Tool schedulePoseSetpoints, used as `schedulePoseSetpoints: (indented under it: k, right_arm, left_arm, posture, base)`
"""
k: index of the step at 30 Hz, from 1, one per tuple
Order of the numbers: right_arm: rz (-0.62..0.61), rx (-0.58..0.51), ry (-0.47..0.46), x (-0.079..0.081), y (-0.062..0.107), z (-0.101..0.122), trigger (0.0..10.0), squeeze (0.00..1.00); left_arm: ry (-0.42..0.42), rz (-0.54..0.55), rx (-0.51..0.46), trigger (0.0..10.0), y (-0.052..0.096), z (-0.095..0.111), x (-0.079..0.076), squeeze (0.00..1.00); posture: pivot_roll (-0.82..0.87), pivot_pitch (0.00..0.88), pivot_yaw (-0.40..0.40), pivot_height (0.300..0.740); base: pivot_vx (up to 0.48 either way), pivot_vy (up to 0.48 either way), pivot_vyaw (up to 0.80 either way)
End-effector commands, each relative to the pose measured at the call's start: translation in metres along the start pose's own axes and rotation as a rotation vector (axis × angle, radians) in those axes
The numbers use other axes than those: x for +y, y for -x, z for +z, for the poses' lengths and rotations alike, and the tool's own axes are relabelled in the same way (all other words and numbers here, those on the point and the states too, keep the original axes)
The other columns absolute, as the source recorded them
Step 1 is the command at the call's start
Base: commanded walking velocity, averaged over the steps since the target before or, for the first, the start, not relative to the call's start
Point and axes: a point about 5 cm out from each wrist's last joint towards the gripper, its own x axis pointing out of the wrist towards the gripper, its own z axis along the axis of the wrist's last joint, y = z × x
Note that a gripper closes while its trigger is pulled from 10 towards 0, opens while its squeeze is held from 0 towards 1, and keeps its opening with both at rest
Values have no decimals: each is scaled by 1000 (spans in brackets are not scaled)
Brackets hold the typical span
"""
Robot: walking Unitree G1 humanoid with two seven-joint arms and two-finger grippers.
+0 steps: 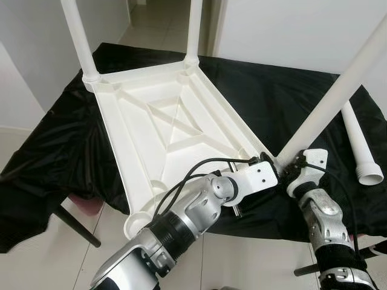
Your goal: Building children table
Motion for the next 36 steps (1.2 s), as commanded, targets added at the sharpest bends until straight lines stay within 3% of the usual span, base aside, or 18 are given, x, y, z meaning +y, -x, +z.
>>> schedulePoseSetpoints:
  k: [1, 7, 16, 17, 19, 20, 22, 23, 33, 34, 35, 36]
  right_arm:
    - [101, 124, -31, 17, 8, -29, 10000, 0]
    - [235, 163, 14, 5, 15, -34, 10000, 0]
    - [256, 242, -20, -6, 19, -44, 10000, 0]
    - [259, 246, -28, -7, 20, -46, 7059, 0]
    - [259, 246, -28, -7, 20, -46, 7059, 0]
    - [268, 250, -44, -7, 20, -47, 1176, 0]
    - [268, 250, -44, -7, 20, -47, 1176, 0]
    - [272, 259, -62, -6, 22, -50, 0, 0]
    - [280, 272, -113, -4, 28, -59, 0, 0]
    - [269, 275, -116, -4, 29, -60, 4902, 0]
    - [269, 275, -116, -4, 29, -60, 4902, 0]
    - [257, 272, -118, -4, 29, -61, 10000, 0]
  left_arm:
    - [-31, -43, -9, 10000, -3, 6, -9, 0]
    - [-36, -47, -8, 10000, -3, 6, -9, 0]
    - [-36, -51, -4, 10000, -1, 4, -10, 0]
    - [-36, -52, -4, 10000, -1, 4, -11, 0]
    - [-36, -52, -4, 10000, -1, 4, -11, 0]
    - [-35, -53, -4, 10000, -1, 4, -11, 0]
    - [-35, -53, -4, 10000, -1, 4, -11, 0]
    - [-34, -55, -3, 10000, -1, 4, -12, 0]
    - [-31, -57, 2, 10000, -1, 3, -12, 0]
    - [-31, -57, 3, 10000, -1, 3, -12, 0]
    - [-31, -57, 3, 10000, -1, 3, -12, 0]
    - [-32, -56, 3, 10000, -1, 3, -11, 0]
  posture:
    - [3, 0, -12, 740]
    - [10, 1, -6, 740]
    - [12, 13, 4, 740]
    - [12, 13, 4, 740]
    - [12, 13, 4, 740]
    - [12, 24, 8, 740]
    - [12, 24, 8, 740]
    - [13, 27, 9, 740]
    - [9, 40, 12, 740]
    - [9, 40, 12, 740]
    - [9, 40, 12, 740]
    - [9, 41, 11, 740]
  base:
    - [0, 0, 0]
    - [0, 0, 0]
    - [0, 0, 0]
    - [0, 0, 0]
    - [0, 0, 0]
    - [0, 0, 0]
    - [0, 0, 0]
    - [0, 0, 0]
    - [0, 0, 0]
    - [0, 0, 0]
    - [0, 0, 0]
    - [0, 0, 0]
